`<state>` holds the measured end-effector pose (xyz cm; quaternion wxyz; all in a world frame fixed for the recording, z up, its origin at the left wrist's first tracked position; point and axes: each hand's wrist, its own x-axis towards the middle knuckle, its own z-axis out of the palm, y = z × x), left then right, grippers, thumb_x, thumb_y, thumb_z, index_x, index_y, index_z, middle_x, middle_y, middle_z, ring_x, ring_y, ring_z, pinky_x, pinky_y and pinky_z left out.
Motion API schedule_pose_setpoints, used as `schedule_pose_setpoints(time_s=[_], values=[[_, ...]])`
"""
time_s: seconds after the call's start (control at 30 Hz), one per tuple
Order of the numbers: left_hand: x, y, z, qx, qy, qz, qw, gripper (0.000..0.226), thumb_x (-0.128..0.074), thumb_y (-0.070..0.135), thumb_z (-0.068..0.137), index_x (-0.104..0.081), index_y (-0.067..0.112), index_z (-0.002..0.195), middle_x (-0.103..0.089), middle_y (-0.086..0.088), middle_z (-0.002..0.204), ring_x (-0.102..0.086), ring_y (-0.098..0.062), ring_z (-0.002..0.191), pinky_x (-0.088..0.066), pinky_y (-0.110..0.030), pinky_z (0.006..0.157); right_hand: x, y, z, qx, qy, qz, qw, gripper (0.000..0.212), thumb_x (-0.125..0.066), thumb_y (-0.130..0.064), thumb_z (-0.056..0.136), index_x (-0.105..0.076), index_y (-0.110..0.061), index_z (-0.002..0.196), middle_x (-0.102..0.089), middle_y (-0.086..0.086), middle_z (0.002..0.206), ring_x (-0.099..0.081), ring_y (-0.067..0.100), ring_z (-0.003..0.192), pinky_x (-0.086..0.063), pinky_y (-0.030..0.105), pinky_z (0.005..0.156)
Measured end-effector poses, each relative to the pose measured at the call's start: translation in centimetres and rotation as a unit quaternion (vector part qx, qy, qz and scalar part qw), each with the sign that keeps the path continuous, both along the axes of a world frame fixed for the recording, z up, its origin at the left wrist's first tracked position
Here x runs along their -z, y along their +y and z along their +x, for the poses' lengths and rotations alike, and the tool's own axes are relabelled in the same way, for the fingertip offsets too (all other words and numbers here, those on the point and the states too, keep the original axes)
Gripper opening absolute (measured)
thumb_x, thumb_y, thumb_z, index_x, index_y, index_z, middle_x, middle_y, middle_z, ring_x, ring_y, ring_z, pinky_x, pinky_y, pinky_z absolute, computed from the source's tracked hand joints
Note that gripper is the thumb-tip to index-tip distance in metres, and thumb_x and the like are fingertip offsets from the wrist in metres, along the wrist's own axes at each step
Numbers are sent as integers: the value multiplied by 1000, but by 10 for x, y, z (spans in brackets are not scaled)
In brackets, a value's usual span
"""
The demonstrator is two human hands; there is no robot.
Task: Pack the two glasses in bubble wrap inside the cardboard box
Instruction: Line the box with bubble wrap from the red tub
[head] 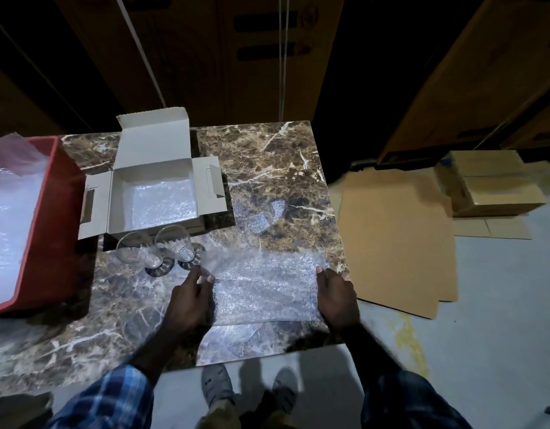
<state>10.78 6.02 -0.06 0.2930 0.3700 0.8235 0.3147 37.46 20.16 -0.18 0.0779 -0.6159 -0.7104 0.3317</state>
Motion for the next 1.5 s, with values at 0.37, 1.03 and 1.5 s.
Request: schedule_pose_setpoints(time_s=[0.37,1.03,1.5], values=[[10,2,2,-64,52,-50,995,18,-50,34,103,-46,22,90,-64,-5,57,-65,-33,63,-46,-38,60,3,-3,-11,8,-101,44,994,46,-31,-45,107,-60,-9,109,-70,22,100,-65,41,97,-47,41,75],[37,10,50,240,284,16,928,53,-24,30,107,-30,11,156,-17,-7,166,-9,-21,155,-13,-48,124,43,-53,-80,-261,-112,200,938,55,-28,-30,104,-35,-6,153,-27,13,162,-27,28,150,-12,46,121],[39,-15,6,262,308,-53,913,72,-26,56,104,-13,12,160,-6,-4,168,-1,-17,155,-2,-44,125,53,-26,5,-126,-152,252,948,77,-30,-59,103,-32,-2,153,-25,14,162,-29,29,149,-25,47,121]])
